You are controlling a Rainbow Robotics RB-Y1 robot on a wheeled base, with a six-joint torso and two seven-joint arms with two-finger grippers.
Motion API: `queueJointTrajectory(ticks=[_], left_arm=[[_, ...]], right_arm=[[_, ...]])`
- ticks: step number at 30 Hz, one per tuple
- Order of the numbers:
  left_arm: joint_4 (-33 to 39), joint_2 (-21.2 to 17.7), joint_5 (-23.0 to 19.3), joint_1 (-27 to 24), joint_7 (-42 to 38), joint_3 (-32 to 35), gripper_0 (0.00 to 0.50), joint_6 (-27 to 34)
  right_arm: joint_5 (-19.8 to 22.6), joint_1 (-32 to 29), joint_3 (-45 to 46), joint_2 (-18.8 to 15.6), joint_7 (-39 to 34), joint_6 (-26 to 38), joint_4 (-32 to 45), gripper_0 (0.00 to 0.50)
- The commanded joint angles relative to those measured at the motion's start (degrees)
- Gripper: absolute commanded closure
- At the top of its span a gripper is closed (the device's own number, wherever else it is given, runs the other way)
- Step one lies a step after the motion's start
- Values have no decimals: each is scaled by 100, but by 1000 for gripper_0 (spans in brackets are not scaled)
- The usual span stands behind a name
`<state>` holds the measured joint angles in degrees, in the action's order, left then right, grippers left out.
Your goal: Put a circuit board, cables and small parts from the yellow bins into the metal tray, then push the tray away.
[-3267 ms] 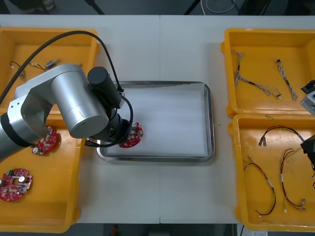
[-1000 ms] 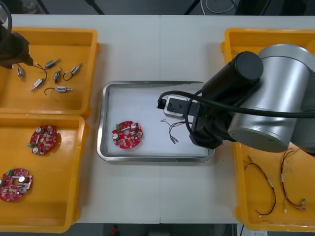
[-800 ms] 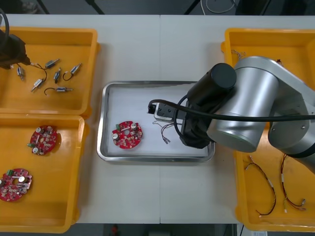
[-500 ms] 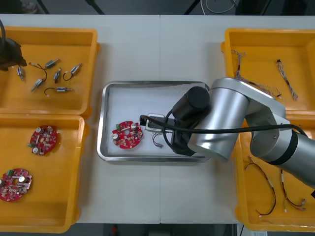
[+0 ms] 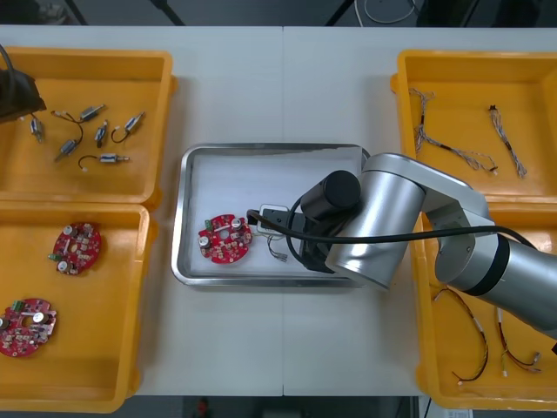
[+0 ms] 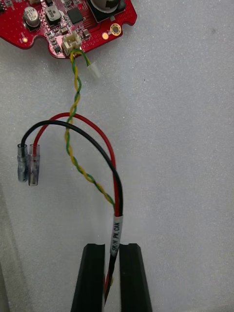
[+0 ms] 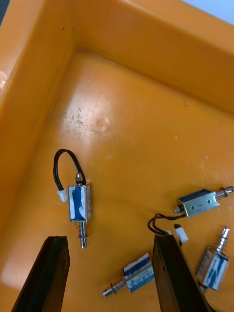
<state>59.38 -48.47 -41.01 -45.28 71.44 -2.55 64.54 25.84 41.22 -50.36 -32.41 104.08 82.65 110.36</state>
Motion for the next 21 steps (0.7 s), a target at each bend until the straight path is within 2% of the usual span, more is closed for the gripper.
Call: queueJointTrajectory(ticks=[1, 2, 4, 5, 13, 21], left_arm=[[-260, 39, 40, -235, 652, -308, 0, -398], [-357, 74, 49, -244, 669, -343, 0, -512], [-497, 109, 93, -235, 696, -448, 0, -741], [-603, 136, 84, -235, 696, -527, 0, -916], [-1033, 224, 84, -235, 713, -870, 0, -1628], [-1306, 303, 102, -227, 757, -993, 0, -2041]], right_arm=[[-62, 185, 9, 130, 236, -65, 56, 130], [-53, 185, 35, 138, 236, -56, 65, 59], [-53, 185, 79, 156, 236, -65, 91, 9], [-53, 185, 97, 174, 244, -56, 109, 2], [-53, 185, 220, 200, 236, 111, 294, 0], [-53, 185, 808, 508, 253, 1078, 610, 0]])
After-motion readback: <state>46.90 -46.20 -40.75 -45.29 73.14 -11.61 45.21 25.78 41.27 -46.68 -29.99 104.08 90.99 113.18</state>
